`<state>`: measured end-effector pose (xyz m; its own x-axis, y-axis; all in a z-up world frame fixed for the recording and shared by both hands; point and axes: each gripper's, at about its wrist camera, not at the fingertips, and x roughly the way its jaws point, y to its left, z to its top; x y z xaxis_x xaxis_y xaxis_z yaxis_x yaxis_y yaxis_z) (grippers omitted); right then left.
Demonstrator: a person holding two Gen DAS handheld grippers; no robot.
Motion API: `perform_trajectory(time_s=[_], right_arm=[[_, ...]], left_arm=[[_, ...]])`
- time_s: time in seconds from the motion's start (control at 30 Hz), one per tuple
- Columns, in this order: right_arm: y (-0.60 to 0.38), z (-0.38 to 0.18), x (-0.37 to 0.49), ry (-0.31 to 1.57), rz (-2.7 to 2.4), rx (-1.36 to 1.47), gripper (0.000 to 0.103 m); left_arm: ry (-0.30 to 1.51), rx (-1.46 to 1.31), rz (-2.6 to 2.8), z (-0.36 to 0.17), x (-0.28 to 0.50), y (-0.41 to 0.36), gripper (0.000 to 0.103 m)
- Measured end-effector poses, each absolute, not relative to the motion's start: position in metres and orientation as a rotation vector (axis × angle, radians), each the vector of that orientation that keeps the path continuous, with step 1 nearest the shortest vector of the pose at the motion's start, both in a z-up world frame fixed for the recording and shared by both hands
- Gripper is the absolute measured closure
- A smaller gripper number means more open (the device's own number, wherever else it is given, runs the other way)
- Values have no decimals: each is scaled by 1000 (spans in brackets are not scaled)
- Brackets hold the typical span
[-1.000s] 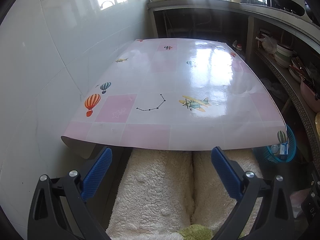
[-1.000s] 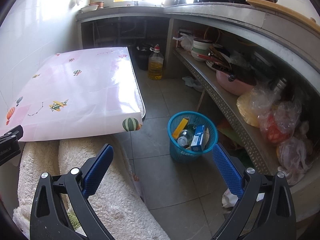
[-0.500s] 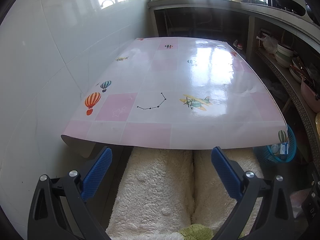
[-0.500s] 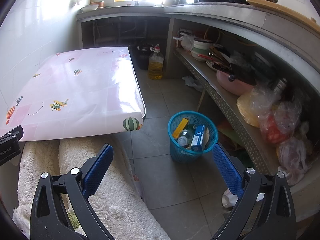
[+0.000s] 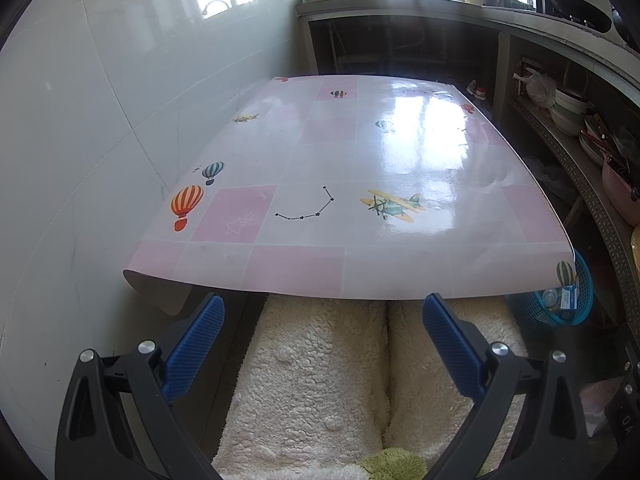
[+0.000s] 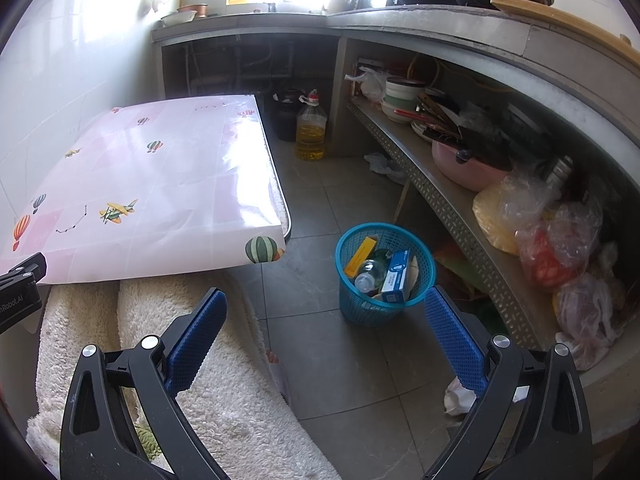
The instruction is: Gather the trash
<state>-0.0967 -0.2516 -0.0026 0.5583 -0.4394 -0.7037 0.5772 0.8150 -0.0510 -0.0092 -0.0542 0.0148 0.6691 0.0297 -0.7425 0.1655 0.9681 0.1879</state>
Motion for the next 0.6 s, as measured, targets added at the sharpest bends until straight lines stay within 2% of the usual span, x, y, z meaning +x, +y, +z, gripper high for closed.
perform_trajectory(time_s=[0.6], right_arm=[[-252, -1, -98, 770, -603, 194, 8]], left_arm=[[836, 248, -76, 15, -10, -54, 6]])
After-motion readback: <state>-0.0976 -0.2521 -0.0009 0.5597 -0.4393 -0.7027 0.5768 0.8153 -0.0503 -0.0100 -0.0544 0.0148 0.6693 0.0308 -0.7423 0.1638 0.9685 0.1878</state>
